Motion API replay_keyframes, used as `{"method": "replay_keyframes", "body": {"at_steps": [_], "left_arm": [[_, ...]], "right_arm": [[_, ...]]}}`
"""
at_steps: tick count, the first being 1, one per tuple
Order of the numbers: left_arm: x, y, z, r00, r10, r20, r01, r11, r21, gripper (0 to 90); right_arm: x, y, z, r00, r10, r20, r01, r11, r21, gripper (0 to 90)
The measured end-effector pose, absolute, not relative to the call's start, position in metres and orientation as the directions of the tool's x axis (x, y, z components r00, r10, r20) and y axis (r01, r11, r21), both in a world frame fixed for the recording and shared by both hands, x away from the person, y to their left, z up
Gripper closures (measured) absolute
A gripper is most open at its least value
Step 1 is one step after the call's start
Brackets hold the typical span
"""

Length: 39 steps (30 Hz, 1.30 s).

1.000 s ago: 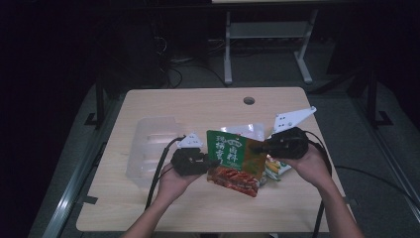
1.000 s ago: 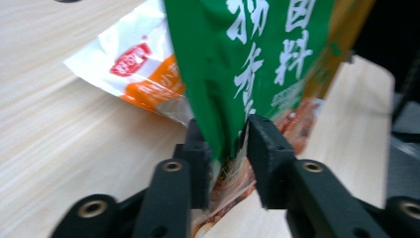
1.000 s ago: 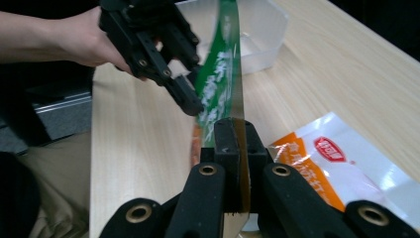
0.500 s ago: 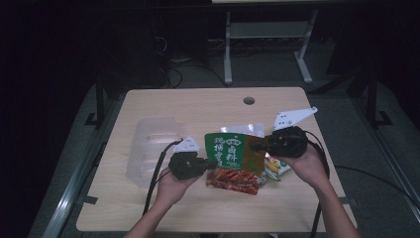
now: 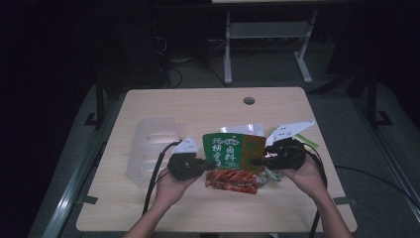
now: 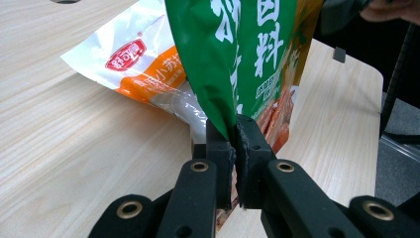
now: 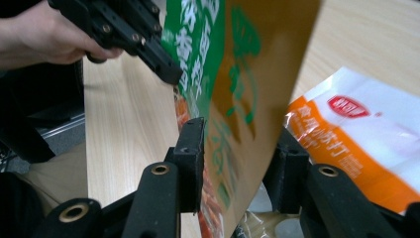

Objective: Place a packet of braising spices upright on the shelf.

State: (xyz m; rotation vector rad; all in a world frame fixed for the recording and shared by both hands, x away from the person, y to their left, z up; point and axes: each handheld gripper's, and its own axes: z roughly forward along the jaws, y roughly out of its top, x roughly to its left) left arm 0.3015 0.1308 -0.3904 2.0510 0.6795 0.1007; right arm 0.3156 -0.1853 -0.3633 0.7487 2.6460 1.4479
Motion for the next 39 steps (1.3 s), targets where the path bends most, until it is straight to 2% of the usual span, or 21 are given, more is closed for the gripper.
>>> {"method": "replay_keyframes", "body": {"at_steps": [7, 13, 14, 18, 20, 22, 23, 28, 34, 36, 39], "left_arm": [[0.301, 0.131, -0.390, 0.845, 0.501, -0.187, 0.421, -0.406, 0.811, 85.9], [0.301, 0.131, -0.390, 0.845, 0.503, -0.183, 0.419, -0.410, 0.810, 85.3], [0.300, 0.131, -0.390, 0.844, 0.505, -0.182, 0.420, -0.411, 0.809, 84.6], [0.300, 0.132, -0.391, 0.844, 0.506, -0.179, 0.420, -0.414, 0.808, 82.8], [0.298, 0.132, -0.391, 0.843, 0.510, -0.171, 0.417, -0.419, 0.806, 79.2], [0.297, 0.132, -0.391, 0.842, 0.515, -0.160, 0.413, -0.424, 0.806, 76.8], [0.297, 0.133, -0.391, 0.843, 0.517, -0.151, 0.409, -0.431, 0.804, 76.8], [0.293, 0.136, -0.389, 0.834, 0.533, -0.143, 0.412, -0.430, 0.803, 63.8], [0.288, 0.141, -0.388, 0.830, 0.539, -0.141, 0.414, -0.427, 0.804, 58.6], [0.285, 0.142, -0.388, 0.828, 0.542, -0.140, 0.415, -0.426, 0.804, 53.0], [0.277, 0.144, -0.386, 0.828, 0.551, -0.108, 0.395, -0.434, 0.810, 49.4]], "right_arm": [[0.315, -0.179, -0.379, -0.877, 0.430, 0.217, 0.413, 0.441, 0.797, 65.6], [0.314, -0.172, -0.389, -0.870, 0.444, 0.216, 0.418, 0.430, 0.800, 75.5], [0.314, -0.171, -0.391, -0.867, 0.446, 0.223, 0.424, 0.422, 0.801, 79.6], [0.314, -0.171, -0.391, -0.867, 0.443, 0.227, 0.423, 0.417, 0.805, 82.7], [0.314, -0.170, -0.391, -0.871, 0.436, 0.226, 0.418, 0.416, 0.808, 87.7], [0.314, -0.170, -0.391, -0.873, 0.432, 0.226, 0.415, 0.416, 0.809, 88.8], [0.314, -0.170, -0.391, -0.873, 0.432, 0.226, 0.415, 0.416, 0.809, 88.8], [0.314, -0.170, -0.391, -0.876, 0.422, 0.234, 0.416, 0.417, 0.808, 89.6], [0.312, -0.170, -0.389, -0.882, 0.412, 0.231, 0.407, 0.416, 0.814, 89.8], [0.311, -0.170, -0.388, -0.884, 0.408, 0.227, 0.401, 0.414, 0.817, 89.8], [0.308, -0.172, -0.385, -0.890, 0.401, 0.217, 0.386, 0.410, 0.826, 89.9]]}}
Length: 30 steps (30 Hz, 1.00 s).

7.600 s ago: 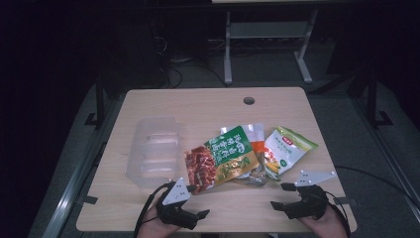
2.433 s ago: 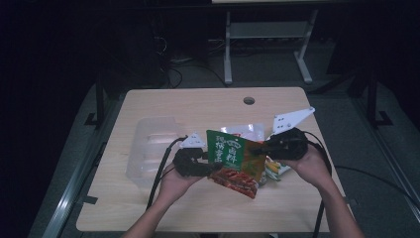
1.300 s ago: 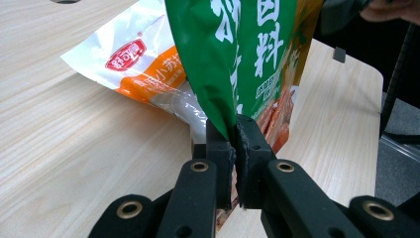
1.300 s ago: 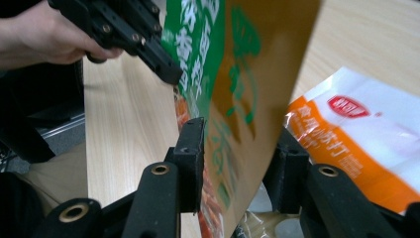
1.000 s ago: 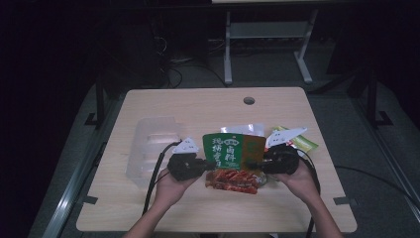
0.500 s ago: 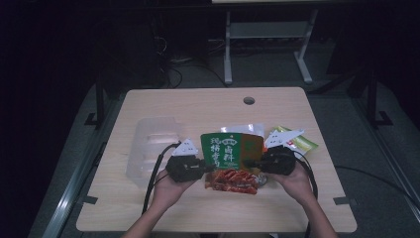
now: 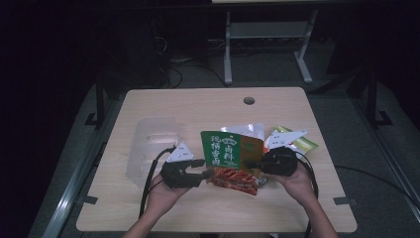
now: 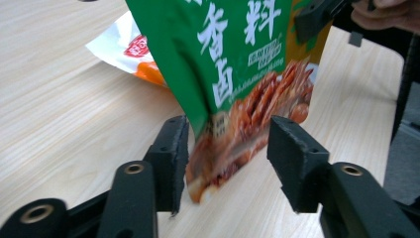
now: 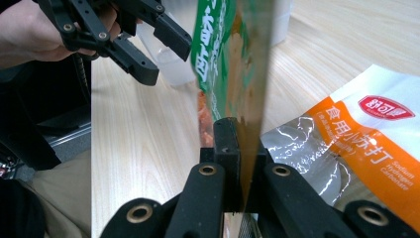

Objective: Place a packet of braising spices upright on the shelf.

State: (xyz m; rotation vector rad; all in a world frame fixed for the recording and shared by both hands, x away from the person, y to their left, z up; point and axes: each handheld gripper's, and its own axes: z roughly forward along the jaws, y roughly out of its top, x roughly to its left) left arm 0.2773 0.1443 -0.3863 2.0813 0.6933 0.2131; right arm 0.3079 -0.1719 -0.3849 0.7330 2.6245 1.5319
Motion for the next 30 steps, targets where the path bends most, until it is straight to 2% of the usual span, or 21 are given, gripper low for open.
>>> {"method": "replay_keyframes", "body": {"at_steps": [7, 17, 30], "left_arm": [[0.260, 0.150, -0.389, 0.826, 0.552, -0.118, 0.395, -0.416, 0.819, 43.9], [0.235, 0.157, -0.398, 0.846, 0.528, -0.072, 0.352, -0.451, 0.820, 39.8], [0.226, 0.168, -0.416, 0.856, 0.510, -0.087, 0.351, -0.449, 0.822, 36.2]], "right_arm": [[0.305, -0.174, -0.380, -0.890, 0.405, 0.207, 0.379, 0.406, 0.832, 89.9], [0.305, -0.168, -0.364, -0.894, 0.408, 0.185, 0.362, 0.413, 0.836, 90.0], [0.320, -0.148, -0.343, -0.899, 0.405, 0.167, 0.347, 0.426, 0.836, 90.0]]}}
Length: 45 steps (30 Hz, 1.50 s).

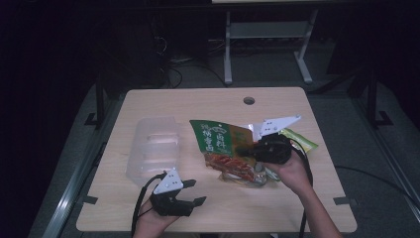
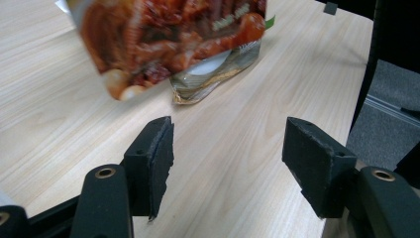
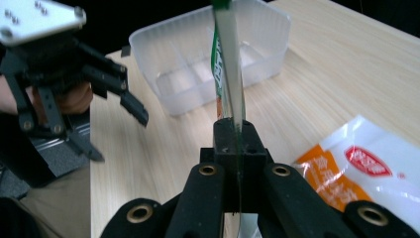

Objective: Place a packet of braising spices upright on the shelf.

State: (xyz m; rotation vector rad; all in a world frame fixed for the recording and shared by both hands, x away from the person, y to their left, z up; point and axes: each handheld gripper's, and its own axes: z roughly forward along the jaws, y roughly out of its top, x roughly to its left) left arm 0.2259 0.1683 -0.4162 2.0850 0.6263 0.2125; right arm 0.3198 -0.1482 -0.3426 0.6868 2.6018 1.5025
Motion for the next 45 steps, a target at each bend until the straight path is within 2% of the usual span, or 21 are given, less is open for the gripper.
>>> {"method": "replay_keyframes", "body": {"at_steps": [20, 45], "left_arm": [[0.218, 0.162, -0.425, 0.876, 0.477, -0.076, 0.331, -0.479, 0.813, 34.2], [0.220, 0.167, -0.424, 0.870, 0.483, -0.096, 0.342, -0.453, 0.823, 33.7]], "right_arm": [[0.356, -0.094, -0.315, -0.918, 0.362, 0.164, 0.320, 0.428, 0.845, 90.0], [0.405, -0.021, -0.289, -0.928, 0.329, 0.174, 0.309, 0.418, 0.854, 90.0]]}}
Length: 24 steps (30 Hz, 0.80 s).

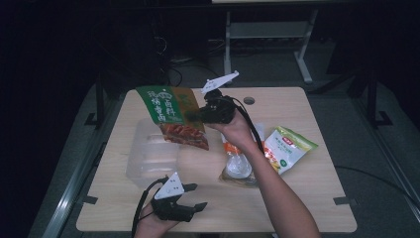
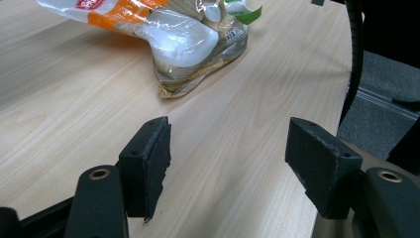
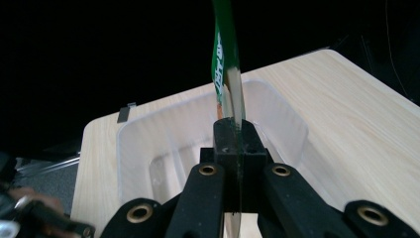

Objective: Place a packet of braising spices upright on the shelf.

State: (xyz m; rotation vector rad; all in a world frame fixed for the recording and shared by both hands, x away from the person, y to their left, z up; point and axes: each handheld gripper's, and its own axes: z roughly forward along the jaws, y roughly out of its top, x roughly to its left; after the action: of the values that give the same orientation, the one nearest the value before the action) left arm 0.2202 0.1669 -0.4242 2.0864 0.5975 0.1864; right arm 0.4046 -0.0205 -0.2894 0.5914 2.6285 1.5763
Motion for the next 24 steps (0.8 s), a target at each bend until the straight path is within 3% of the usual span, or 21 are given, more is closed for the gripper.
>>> {"method": "replay_keyframes", "body": {"at_steps": [12, 24], "left_arm": [[0.220, 0.168, -0.423, 0.877, 0.473, -0.079, 0.326, -0.467, 0.822, 33.7], [0.217, 0.168, -0.423, 0.876, 0.475, -0.083, 0.327, -0.457, 0.827, 33.7]], "right_arm": [[0.425, 0.019, -0.286, -0.930, 0.319, 0.182, 0.305, 0.395, 0.867, 89.9], [0.453, 0.056, -0.311, -0.913, 0.343, 0.220, 0.348, 0.374, 0.860, 90.0]]}}
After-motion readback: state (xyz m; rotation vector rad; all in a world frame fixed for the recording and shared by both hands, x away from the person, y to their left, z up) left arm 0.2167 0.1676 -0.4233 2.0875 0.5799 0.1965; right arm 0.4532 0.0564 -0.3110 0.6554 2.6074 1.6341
